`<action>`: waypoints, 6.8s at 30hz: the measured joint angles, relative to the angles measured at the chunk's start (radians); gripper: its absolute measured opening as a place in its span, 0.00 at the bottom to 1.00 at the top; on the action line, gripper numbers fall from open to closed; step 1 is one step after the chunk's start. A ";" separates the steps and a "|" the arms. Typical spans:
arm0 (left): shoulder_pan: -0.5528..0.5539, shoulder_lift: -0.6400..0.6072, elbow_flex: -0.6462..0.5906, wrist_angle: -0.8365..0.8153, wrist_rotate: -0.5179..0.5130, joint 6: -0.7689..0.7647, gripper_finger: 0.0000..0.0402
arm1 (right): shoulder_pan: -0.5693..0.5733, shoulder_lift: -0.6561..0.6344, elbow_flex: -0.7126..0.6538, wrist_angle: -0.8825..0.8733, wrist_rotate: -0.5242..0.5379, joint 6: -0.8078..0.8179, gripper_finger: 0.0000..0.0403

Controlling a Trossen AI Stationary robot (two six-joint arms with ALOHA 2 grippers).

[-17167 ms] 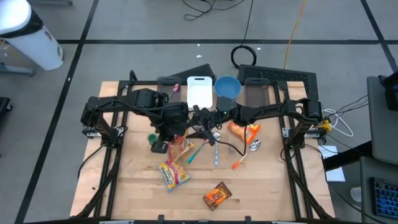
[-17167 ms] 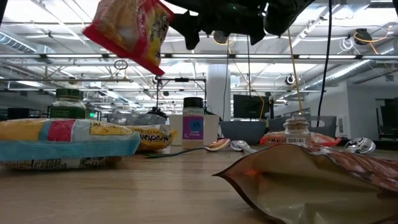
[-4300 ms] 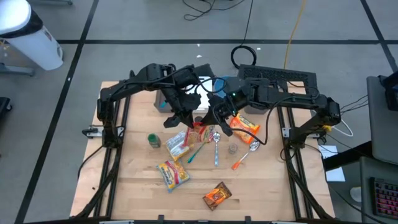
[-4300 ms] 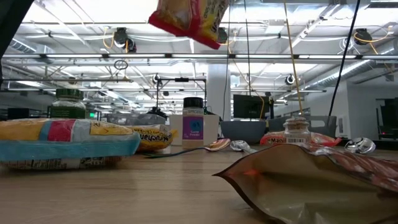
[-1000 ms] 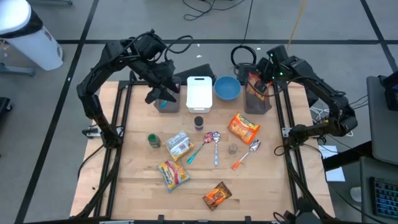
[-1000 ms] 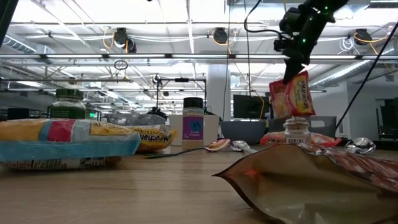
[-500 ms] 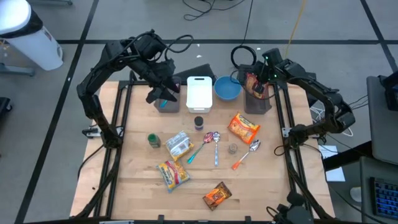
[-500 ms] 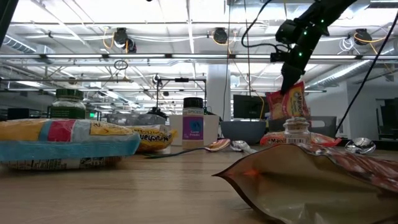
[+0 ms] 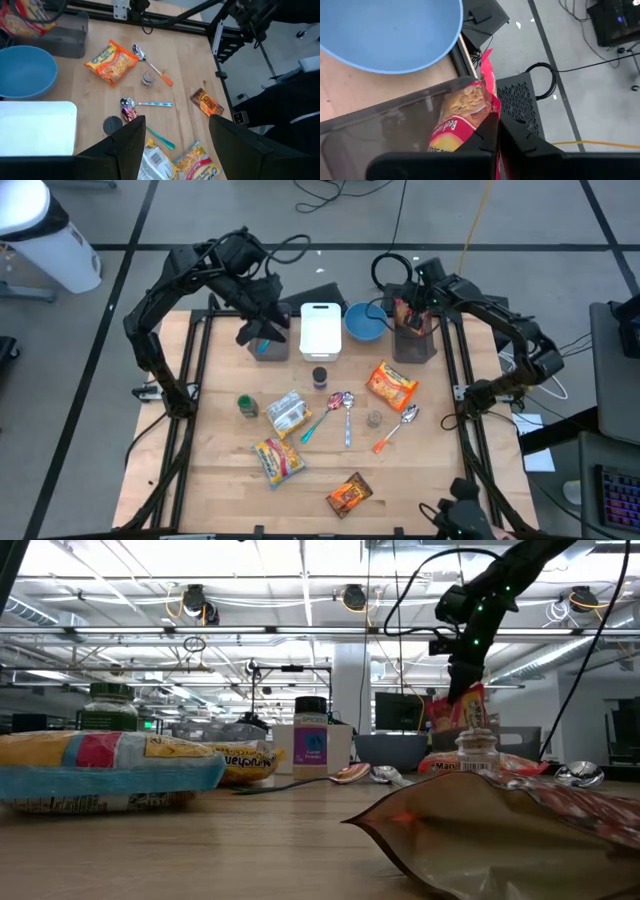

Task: Pick & Place Food Item
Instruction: Put the red noodle pack into the right black bin, then put the black seasoning bottle into the white bin

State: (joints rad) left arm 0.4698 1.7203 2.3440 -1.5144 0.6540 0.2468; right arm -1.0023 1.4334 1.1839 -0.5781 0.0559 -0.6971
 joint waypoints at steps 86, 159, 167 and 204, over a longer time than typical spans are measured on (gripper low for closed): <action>-0.065 -1.102 -1.591 1.076 -0.317 -0.734 0.57 | 0.598 -0.043 -0.001 0.833 -0.371 1.085 0.29; -0.242 -1.094 -1.744 1.220 -0.456 -0.915 0.57 | 0.944 0.206 -0.439 1.191 0.207 0.943 0.69; -0.242 -1.023 -1.744 1.329 -0.445 -0.910 0.57 | 0.943 0.307 -0.439 1.293 0.204 0.999 0.69; -0.225 -1.019 -1.744 1.337 -0.419 -0.909 0.57 | 0.872 0.402 -0.341 1.299 0.071 0.963 0.69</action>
State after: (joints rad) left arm 0.2447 0.7013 0.5999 -0.1772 0.2354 -0.6617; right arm -0.1307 1.8355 0.8433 0.7211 0.1273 0.2658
